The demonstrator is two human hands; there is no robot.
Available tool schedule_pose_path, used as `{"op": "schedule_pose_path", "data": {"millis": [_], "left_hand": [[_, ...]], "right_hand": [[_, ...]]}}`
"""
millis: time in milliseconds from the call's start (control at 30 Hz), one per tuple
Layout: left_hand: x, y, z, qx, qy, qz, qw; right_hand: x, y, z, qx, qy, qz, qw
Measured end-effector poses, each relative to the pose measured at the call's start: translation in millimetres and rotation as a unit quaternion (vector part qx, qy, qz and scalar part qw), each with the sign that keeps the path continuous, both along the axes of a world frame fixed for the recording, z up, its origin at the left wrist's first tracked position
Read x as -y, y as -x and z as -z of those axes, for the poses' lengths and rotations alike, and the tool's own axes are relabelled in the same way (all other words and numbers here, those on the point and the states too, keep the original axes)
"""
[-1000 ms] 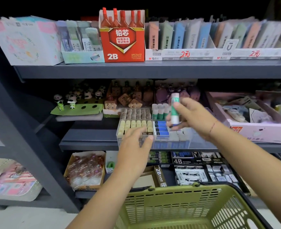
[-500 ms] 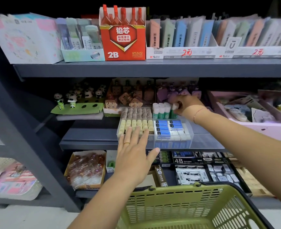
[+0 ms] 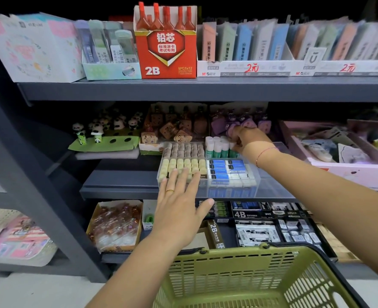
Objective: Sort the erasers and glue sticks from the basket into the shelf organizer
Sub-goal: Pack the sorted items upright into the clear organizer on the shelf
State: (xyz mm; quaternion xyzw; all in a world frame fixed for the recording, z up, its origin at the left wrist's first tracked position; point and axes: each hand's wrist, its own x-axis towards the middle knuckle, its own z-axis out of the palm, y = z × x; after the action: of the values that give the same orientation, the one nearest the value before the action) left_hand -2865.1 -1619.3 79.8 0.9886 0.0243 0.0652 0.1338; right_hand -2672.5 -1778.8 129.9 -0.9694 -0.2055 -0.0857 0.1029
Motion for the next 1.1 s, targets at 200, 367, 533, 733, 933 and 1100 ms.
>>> {"op": "schedule_pose_path", "data": {"millis": [200,367,533,733,933,1100], "left_hand": [[-1.4,1.8,4.6,0.029,0.003,0.007,1.000],[-4.9,14.4,11.7,0.089,-0.001,-0.009,0.996],[-13.5,40.1,39.8,0.099,0.042,-0.025,0.994],[-24.5,95.4,116.2,-0.084,0.024,-0.085,0.993],[-33.8,131.4,157.5,-0.109,0.145,-0.126,0.975],[-32.7,131.6,158.3,-0.097,0.167,-0.141,0.971]], "right_hand": [[9.7,0.7,0.5,0.011,0.006,0.031,0.999],[19.0,6.7,6.1,0.027,-0.090,0.028,0.995],[21.8,89.2,26.1,0.129,-0.327,-0.057,0.935],[0.8,221.5,175.3,-0.376,-0.107,-0.203,0.898],[-17.5,296.5,303.9,-0.587,0.146,-0.242,0.758],[-22.2,320.3,348.3,-0.526,0.279,-0.304,0.743]]}}
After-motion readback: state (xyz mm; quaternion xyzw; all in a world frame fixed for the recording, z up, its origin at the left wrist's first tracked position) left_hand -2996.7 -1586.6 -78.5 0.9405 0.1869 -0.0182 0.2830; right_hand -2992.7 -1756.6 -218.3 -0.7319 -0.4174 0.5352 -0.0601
